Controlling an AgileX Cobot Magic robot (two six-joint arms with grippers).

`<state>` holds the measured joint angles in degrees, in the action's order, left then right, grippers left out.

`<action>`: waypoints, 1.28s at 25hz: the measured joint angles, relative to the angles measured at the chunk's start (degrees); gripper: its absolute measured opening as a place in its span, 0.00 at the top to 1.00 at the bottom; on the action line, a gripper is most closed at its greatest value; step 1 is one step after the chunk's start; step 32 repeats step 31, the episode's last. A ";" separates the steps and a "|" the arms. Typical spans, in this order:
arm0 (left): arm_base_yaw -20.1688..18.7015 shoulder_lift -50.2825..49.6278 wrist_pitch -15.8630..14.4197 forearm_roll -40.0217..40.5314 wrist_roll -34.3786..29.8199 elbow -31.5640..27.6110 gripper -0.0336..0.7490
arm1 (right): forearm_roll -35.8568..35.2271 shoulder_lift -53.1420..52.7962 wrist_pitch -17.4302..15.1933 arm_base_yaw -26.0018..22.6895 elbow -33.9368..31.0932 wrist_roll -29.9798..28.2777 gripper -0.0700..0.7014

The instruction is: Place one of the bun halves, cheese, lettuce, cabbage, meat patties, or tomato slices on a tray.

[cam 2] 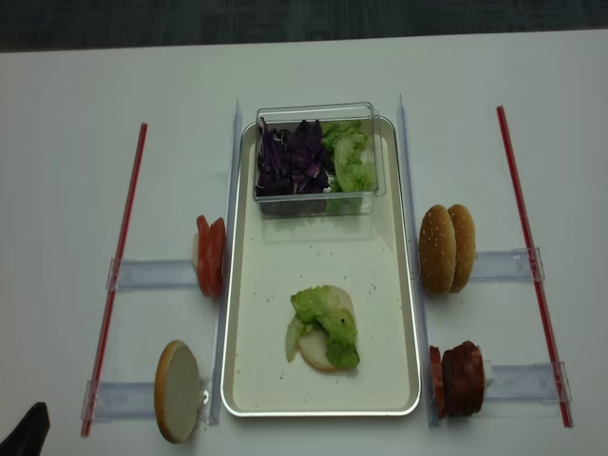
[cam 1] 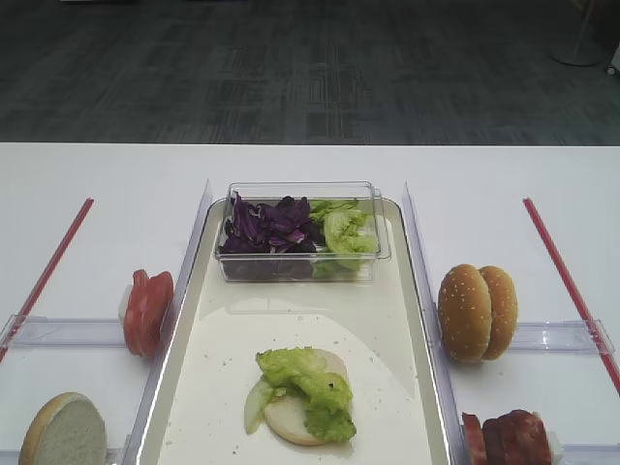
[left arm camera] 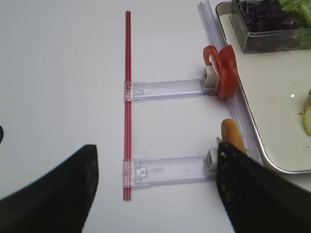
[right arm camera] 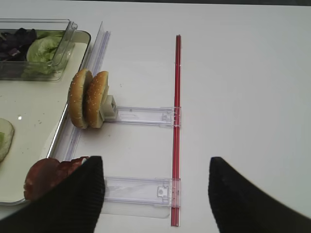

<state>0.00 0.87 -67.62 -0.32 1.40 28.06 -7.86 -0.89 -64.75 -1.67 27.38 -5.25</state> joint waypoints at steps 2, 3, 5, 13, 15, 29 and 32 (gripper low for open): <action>0.00 0.00 0.00 0.00 0.00 0.00 0.35 | 0.00 0.00 0.00 0.00 0.00 0.00 0.28; 0.00 0.00 0.00 0.00 0.00 0.00 0.35 | 0.00 0.00 0.00 0.00 0.00 0.00 0.28; 0.00 0.00 0.00 0.00 0.00 0.00 0.35 | 0.00 0.00 0.00 0.00 0.00 0.00 0.28; 0.00 0.00 0.00 0.00 0.00 0.00 0.35 | 0.00 0.00 0.00 0.00 0.00 0.00 0.28; 0.00 0.00 0.00 0.00 0.00 0.00 0.35 | 0.00 0.00 0.00 0.00 0.00 0.00 0.28; 0.00 0.00 0.00 0.00 0.00 0.00 0.35 | 0.00 0.00 0.00 0.00 0.00 0.21 0.28; 0.00 0.00 0.00 0.00 0.00 0.00 0.35 | 0.00 0.00 0.00 0.00 0.00 0.21 0.28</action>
